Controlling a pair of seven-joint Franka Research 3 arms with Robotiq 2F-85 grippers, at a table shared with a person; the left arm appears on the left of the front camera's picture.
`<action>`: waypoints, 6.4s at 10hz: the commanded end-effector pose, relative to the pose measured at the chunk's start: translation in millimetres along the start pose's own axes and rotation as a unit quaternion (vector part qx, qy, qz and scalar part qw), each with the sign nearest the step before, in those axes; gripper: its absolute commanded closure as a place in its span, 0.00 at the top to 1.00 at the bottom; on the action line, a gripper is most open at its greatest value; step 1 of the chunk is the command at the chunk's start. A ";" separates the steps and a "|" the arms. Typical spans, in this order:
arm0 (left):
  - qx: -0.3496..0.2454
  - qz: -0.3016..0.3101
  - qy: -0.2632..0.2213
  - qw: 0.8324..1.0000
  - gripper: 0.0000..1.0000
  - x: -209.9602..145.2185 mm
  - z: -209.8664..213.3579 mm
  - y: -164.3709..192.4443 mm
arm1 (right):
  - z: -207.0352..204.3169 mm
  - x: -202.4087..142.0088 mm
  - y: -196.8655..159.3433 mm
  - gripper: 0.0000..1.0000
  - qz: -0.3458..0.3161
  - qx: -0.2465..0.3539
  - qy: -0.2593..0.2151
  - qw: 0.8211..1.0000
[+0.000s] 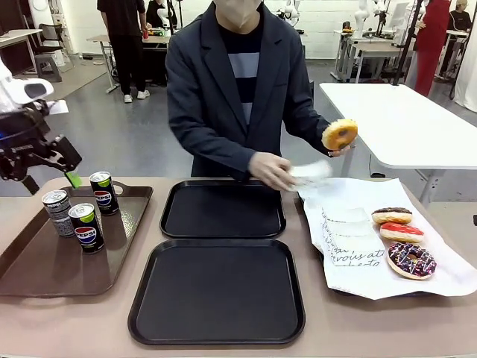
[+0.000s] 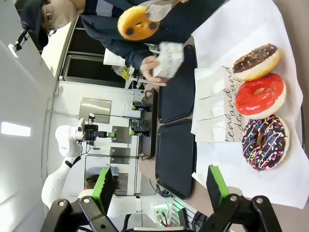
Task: Set up donuts and drinks on trays.
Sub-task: Pick up one Pepsi coke and place it on the Flat Tray.
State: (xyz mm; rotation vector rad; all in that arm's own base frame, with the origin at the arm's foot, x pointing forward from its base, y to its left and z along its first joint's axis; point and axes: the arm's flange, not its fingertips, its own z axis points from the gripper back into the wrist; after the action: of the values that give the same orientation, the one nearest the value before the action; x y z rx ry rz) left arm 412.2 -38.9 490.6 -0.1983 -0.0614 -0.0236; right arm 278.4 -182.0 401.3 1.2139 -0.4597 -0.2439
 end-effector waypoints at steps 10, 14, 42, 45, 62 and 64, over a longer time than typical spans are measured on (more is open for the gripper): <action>0.015 -0.009 -0.020 1.000 1.00 17.4 -39.2 1.6 | 0.2 0.1 -0.2 1.00 0.002 0.005 0.000 1.000; 0.087 -0.003 -0.052 0.995 1.00 1.9 -50.0 -26.1 | 0.2 0.1 -0.2 1.00 0.002 0.005 0.000 1.000; 0.143 0.057 -0.007 0.988 0.00 10.8 -70.5 -33.4 | 0.2 0.1 -0.2 1.00 0.002 0.005 0.000 1.000; 0.138 0.010 -0.023 0.990 0.00 -50.5 -11.5 -58.1 | 0.2 0.1 -0.2 1.00 0.002 0.005 0.000 1.000; 0.068 -0.192 -0.010 0.979 0.59 -142.0 -98.2 -268.5 | 0.2 0.1 -0.2 1.00 0.002 0.005 0.000 1.000; 0.088 -0.197 -0.009 0.976 0.59 -127.6 -114.7 -281.7 | 0.2 0.1 -0.2 1.00 0.002 0.005 0.000 1.000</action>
State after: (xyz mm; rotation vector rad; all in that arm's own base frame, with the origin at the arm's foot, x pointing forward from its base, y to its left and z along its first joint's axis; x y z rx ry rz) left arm 267.3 -325.6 425.4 -0.0398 -0.1015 -0.4398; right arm 278.4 -181.9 401.2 1.2138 -0.4587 -0.2439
